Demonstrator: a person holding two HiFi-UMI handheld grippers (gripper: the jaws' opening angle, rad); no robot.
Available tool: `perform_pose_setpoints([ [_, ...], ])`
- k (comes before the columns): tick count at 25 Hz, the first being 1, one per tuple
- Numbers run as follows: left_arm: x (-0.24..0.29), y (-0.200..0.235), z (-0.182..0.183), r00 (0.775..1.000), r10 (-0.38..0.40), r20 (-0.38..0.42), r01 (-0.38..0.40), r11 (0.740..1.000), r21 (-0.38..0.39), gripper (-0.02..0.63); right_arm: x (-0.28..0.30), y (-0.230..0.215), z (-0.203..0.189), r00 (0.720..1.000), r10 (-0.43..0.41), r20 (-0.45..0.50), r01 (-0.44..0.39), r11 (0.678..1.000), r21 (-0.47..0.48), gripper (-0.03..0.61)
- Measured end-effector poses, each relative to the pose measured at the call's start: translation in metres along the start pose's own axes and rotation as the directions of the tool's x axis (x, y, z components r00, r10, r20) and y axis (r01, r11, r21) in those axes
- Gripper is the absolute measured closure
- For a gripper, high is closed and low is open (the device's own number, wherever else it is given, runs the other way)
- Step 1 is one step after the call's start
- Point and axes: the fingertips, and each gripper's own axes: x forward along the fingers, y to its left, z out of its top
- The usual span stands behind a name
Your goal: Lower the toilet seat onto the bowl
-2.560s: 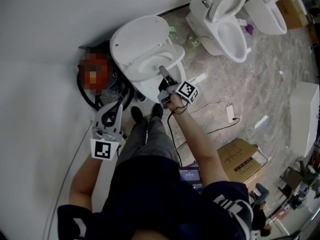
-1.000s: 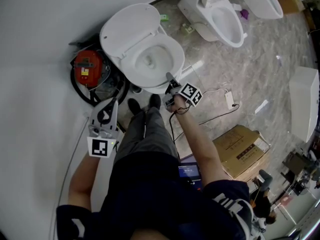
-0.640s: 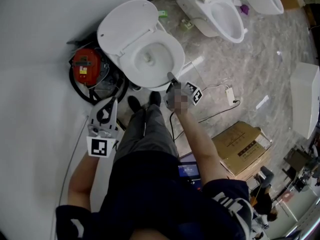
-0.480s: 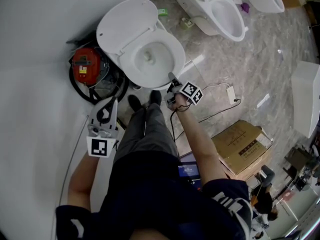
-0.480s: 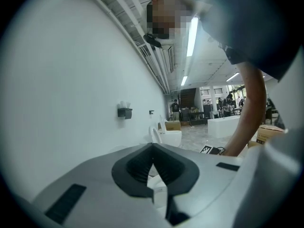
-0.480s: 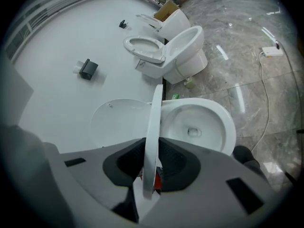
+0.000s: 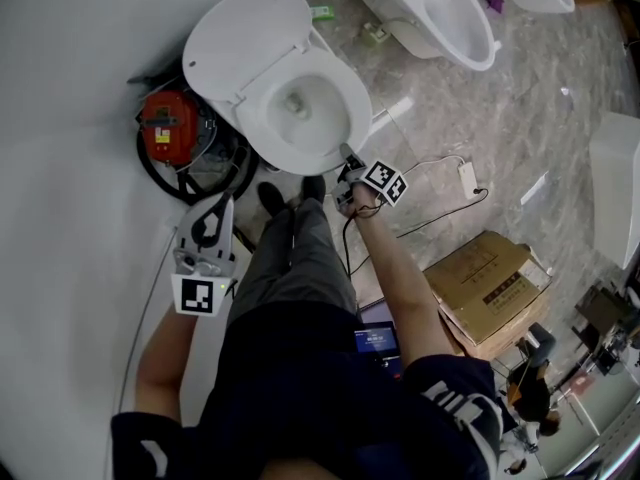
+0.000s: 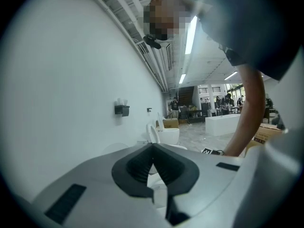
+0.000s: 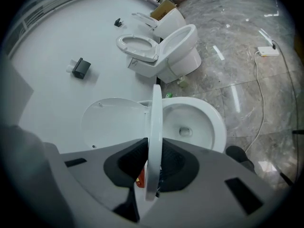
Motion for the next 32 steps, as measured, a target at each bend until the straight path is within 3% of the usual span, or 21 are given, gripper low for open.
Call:
perform_pose_setpoints([
  [32, 0.034, -0.025, -0.048, 0.993, -0.063, -0.098, 0.065, 0.998, 0.011, 0.589, 0.035, -0.114, -0.004, 0.999, -0.041, -0.025, 0.042, 0.998, 0.046, 0.479],
])
